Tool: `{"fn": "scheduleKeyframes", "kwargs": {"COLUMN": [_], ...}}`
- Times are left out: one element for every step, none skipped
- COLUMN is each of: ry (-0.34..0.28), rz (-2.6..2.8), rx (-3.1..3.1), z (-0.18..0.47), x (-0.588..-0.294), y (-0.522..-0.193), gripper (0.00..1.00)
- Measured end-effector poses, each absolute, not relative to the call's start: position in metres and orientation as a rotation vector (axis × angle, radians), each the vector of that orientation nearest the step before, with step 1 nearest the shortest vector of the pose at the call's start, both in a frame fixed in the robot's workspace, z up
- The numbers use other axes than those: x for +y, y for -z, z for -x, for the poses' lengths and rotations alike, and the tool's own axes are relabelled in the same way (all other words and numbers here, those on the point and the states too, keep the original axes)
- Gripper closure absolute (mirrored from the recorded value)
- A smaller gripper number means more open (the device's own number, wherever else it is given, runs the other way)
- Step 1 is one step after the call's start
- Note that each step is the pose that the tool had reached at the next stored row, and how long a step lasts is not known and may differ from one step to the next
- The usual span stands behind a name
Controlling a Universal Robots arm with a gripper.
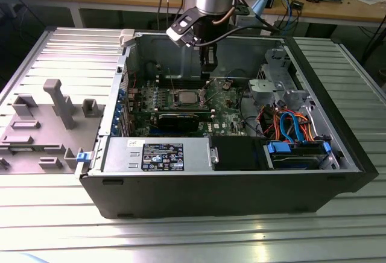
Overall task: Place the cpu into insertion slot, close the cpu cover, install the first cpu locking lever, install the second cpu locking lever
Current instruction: 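Close the cpu cover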
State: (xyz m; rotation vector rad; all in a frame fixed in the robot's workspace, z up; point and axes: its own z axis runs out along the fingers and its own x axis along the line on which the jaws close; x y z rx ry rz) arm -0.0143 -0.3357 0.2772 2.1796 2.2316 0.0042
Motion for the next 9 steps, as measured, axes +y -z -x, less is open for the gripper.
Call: {"fn": "scheduleKeyframes", "kwargs": {"ry": [-0.004, -0.004, -0.004, -0.004, -0.004, -0.004, -0.004, -0.004, -0.004], "rz": [-2.180, -2.180, -2.180, -2.180, -2.180, -2.180, -2.180, -2.180, -2.180], "rx": [2.232, 2.232, 2.232, 2.232, 2.232, 2.232, 2.232, 2.232, 2.232], "z": [0.0140, 0.0135, 0.0132, 0.0130, 0.0128, 0.0124, 0.0121, 0.0118, 0.0116], "x": [-0.3357, -0.3357, -0.3357, -0.3357, -0.3357, -0.3357, -0.3357, -0.3357, -0.3357], "y": [-0.2772, -0.2772, -0.2772, -0.2772, -0.2772, -0.2772, -0.2772, -0.2772, -0.2772], "gripper": [0.89, 0.89, 0.89, 0.89, 0.89, 0.89, 0.89, 0.89, 0.89]}}
